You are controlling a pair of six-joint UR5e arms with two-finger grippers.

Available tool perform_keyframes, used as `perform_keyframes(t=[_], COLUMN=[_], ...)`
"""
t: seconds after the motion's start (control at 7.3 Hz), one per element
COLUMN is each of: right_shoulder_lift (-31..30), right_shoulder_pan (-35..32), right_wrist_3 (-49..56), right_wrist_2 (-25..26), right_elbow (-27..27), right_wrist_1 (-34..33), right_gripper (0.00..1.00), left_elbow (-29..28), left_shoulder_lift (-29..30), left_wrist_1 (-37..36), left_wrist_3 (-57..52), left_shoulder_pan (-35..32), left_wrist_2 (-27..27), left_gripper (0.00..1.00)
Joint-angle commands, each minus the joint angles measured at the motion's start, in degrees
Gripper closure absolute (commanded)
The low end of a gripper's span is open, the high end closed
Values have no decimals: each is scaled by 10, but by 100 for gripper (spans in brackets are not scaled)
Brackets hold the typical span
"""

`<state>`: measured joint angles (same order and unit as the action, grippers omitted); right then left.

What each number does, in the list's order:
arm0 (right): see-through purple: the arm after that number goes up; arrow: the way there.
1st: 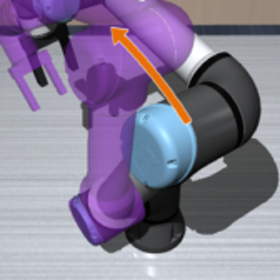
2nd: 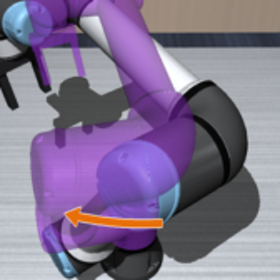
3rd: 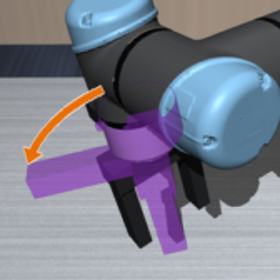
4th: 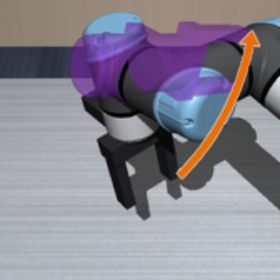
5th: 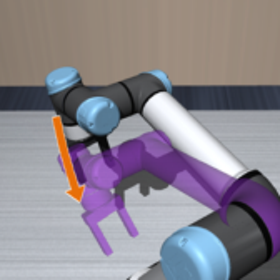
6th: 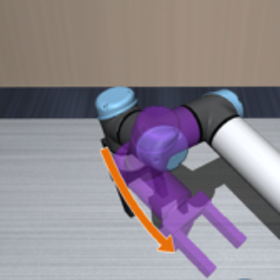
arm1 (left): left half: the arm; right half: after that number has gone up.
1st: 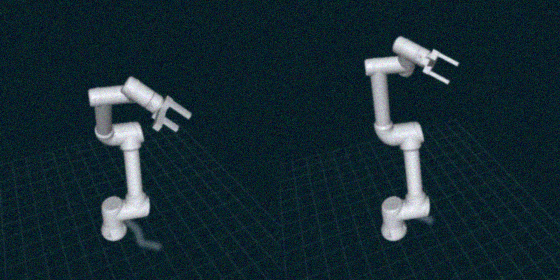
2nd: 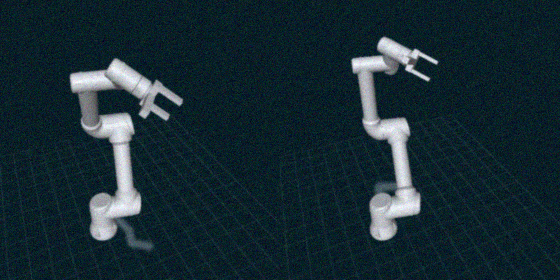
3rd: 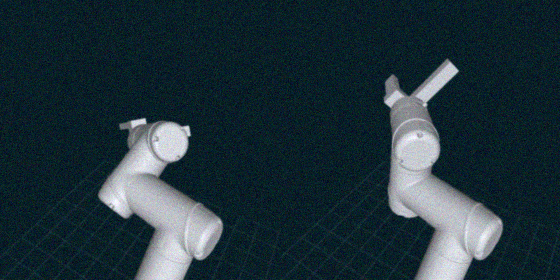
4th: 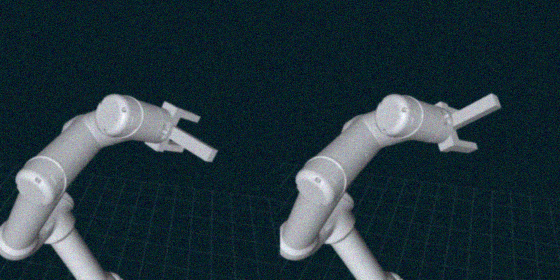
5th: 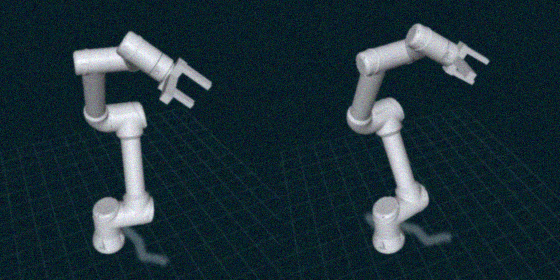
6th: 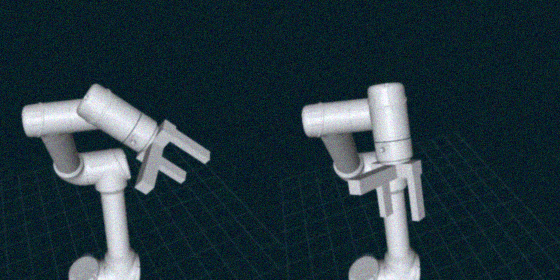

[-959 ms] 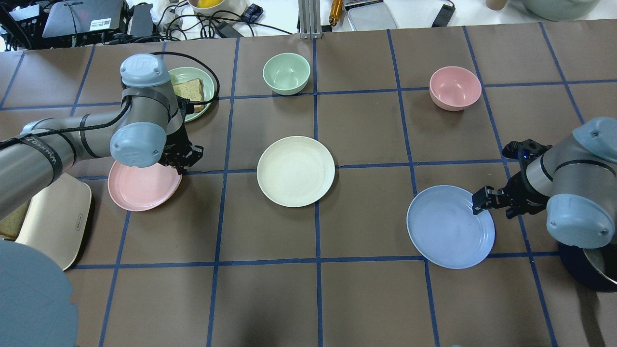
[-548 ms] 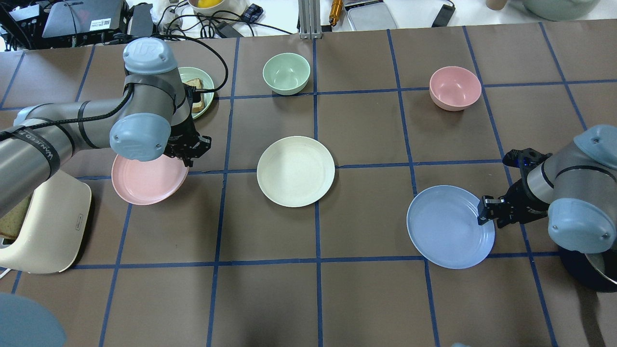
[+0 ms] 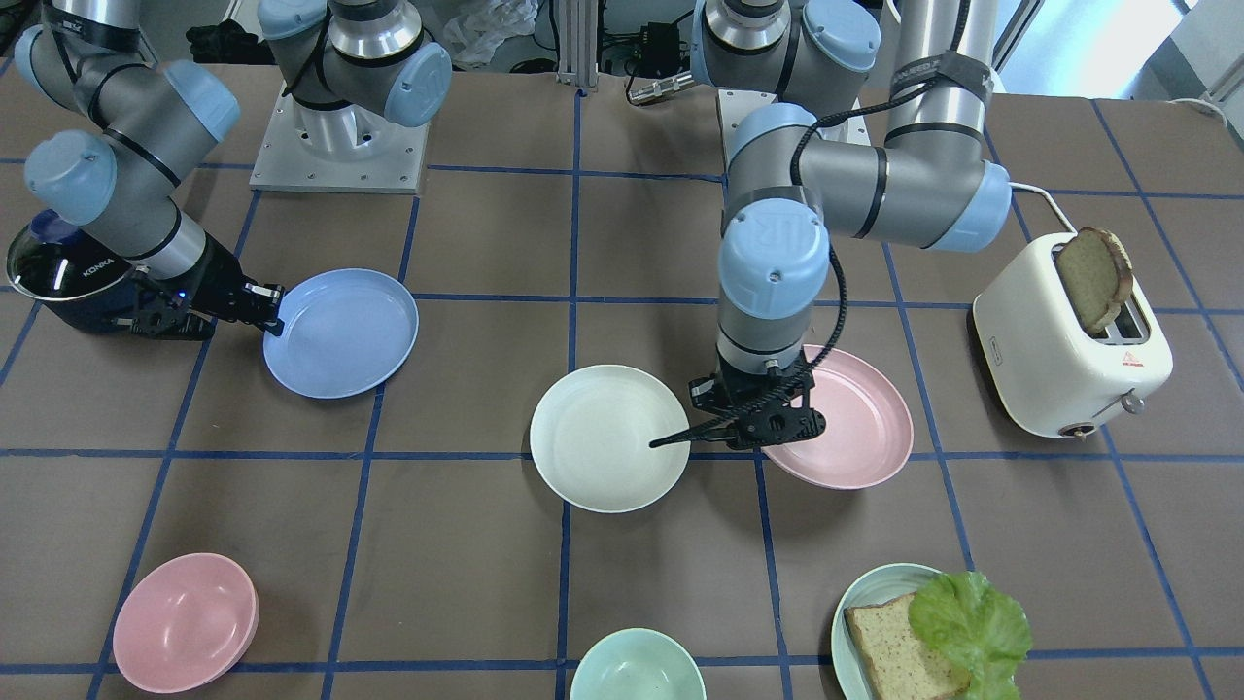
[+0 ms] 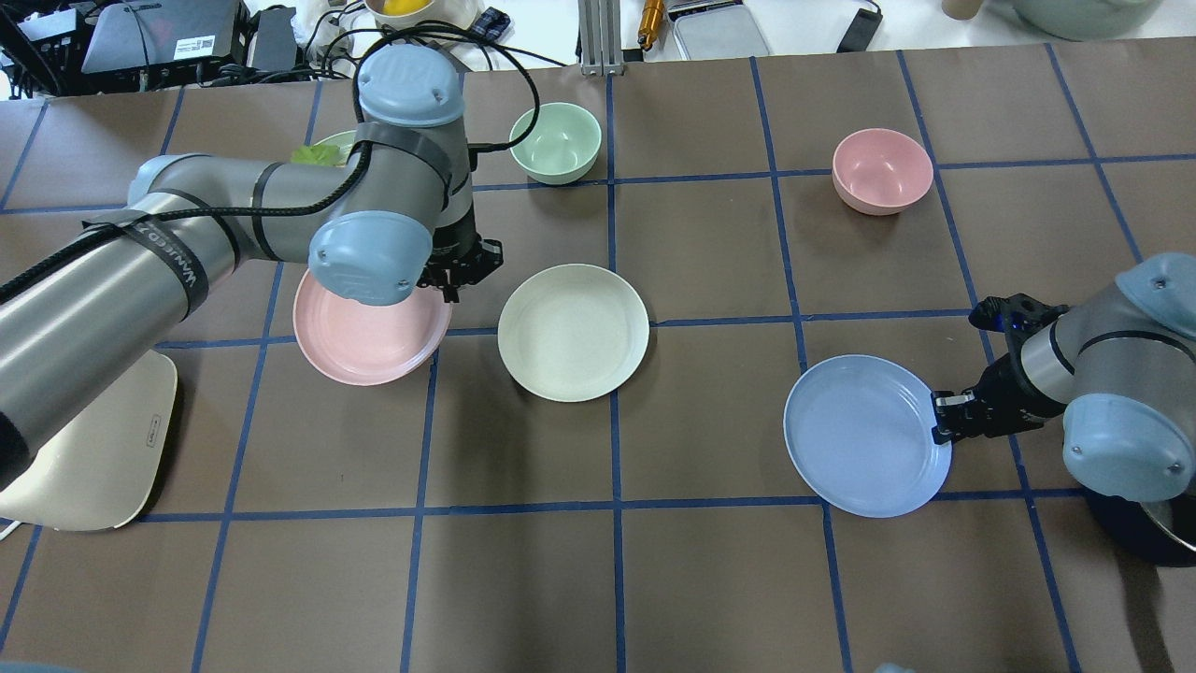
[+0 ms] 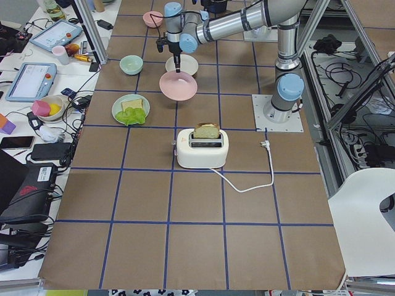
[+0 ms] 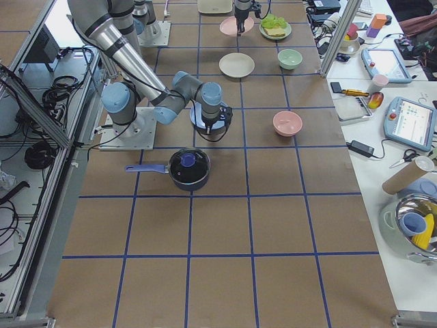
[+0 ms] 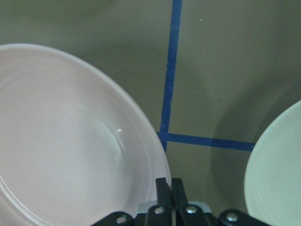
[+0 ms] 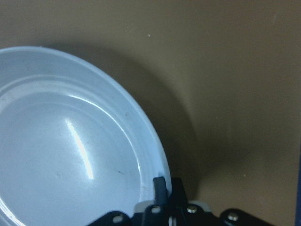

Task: Stack three plates with pink and blue
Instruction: 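Carry pink plate onto cream plate with left gripper while right lifts blue plate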

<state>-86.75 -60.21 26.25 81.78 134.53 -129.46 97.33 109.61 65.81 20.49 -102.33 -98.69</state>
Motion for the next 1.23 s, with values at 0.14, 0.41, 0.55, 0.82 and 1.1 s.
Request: perform_keyframes(t=[0.14, 0.41, 0.55, 0.82, 1.1], right_shoulder_lift=[-30, -26, -20, 15, 34], right_shoulder_pan=[0, -2, -3, -7, -11], right_wrist_3=[12, 12, 11, 6, 3], right_wrist_2=[3, 4, 5, 3, -3], right_elbow=[-35, -135, -162, -198, -225], right_wrist_1=[43, 166, 179, 189, 207], right_gripper=[100, 100, 100, 100, 100], left_elbow=[-76, -159, -157, -146, -156], left_shoulder_lift=[61, 121, 126, 128, 120], left_wrist_1=[-8, 13, 16, 40, 40], left_wrist_3=[89, 104, 104, 90, 79], left_shoulder_pan=[-111, -169, -181, -178, -165], left_wrist_2=[8, 6, 1, 1, -1], left_gripper=[100, 100, 100, 71, 0])
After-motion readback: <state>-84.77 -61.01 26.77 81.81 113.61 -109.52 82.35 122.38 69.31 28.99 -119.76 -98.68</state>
